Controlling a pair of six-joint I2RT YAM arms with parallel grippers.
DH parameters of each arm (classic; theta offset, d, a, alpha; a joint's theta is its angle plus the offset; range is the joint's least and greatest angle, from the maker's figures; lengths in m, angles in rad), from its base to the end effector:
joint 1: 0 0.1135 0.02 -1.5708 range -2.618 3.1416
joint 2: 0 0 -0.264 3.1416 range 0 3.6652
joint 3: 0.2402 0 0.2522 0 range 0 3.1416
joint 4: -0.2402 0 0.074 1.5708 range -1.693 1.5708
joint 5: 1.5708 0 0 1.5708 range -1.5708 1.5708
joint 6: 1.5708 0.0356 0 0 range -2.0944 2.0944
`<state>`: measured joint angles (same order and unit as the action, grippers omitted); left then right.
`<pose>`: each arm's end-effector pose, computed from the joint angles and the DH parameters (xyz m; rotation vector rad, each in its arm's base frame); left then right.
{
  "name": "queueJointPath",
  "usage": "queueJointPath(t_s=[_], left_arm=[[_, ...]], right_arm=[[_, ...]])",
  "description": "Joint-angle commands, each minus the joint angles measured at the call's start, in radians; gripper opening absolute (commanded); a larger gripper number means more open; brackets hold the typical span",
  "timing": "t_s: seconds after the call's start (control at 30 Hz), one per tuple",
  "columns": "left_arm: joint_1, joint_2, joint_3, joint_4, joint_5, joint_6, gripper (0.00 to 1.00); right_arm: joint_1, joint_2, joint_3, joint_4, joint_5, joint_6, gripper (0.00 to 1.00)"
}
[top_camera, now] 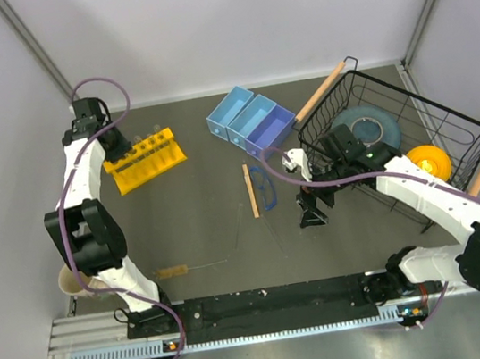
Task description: Organize the chemistry lab equipment
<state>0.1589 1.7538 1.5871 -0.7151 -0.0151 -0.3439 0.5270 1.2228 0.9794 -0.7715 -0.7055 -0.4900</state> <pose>0.3843 0.0621 0.3070 -0.6167 2.3747 -0.0629 0.1920 0.1384 0.2750 -1.4207 2.0191 0.9167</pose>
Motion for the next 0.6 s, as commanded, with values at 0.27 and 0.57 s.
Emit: queueJointPath(t_s=[0.27, 0.57], left_arm=[[0.010, 0.041, 0.050, 0.029, 0.052, 0.016, 0.09], [0.008, 0.093, 0.042, 0.003, 0.035, 0.037, 0.11]], right_arm=[[-0.009, 0.006, -0.001, 0.015, -0.026, -0.010, 0.99], [-0.007, 0.007, -0.001, 0.012, -0.022, -0.009, 0.99]])
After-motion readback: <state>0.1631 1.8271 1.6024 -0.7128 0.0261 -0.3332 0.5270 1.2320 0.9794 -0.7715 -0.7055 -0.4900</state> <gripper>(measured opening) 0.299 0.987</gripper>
